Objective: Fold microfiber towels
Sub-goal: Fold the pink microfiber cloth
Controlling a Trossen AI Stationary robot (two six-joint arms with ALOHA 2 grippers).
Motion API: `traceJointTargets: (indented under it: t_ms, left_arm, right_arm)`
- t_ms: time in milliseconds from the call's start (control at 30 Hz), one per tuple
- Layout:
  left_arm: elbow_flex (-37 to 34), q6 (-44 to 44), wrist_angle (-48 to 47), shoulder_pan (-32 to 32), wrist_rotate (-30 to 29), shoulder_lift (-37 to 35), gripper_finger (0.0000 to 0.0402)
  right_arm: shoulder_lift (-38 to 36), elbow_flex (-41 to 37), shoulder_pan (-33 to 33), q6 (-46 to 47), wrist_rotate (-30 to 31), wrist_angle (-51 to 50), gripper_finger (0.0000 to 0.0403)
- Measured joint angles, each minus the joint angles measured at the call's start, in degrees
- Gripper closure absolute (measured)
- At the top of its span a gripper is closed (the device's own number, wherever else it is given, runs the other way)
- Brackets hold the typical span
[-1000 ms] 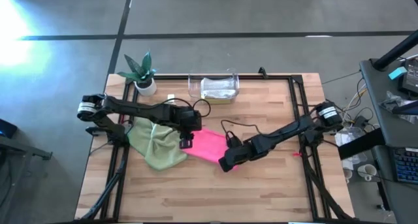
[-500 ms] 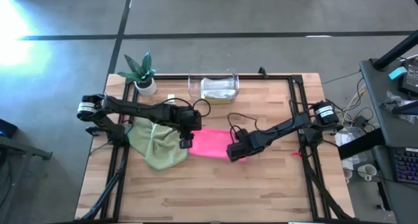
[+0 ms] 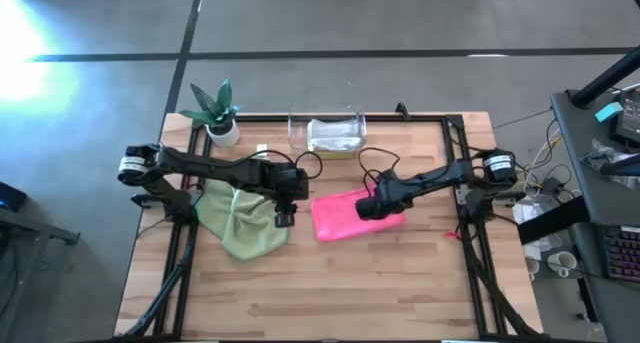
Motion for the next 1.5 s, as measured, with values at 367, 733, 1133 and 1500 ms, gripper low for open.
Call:
traceJointTargets:
  t_ms: [367, 733, 1133, 1500]
  left_arm:
    - [0.0, 0.1, 0.0, 0.1, -0.5, -1.4, 0.0242]
    - [0.0, 3.1, -0.1, 0.1, -3.3, -1.7, 0.0242]
    - [0.0, 3.5, -0.8, 0.1, -4.8, -2.1, 0.0242]
    - [-0.1, 3.5, -0.6, 0.1, -4.9, -3.7, 0.0242]
  right_arm:
    - [-5.2, 5.8, 7.7, -6.1, -3.4, 27.4, 0.0392]
    - [2.9, 5.6, 7.8, -3.0, -9.7, 48.7, 0.0392]
    - [9.8, 7.0, 8.4, 0.0, -15.3, 49.4, 0.0392]
    - [10.3, 7.5, 11.5, -3.6, -28.1, 44.1, 0.0392]
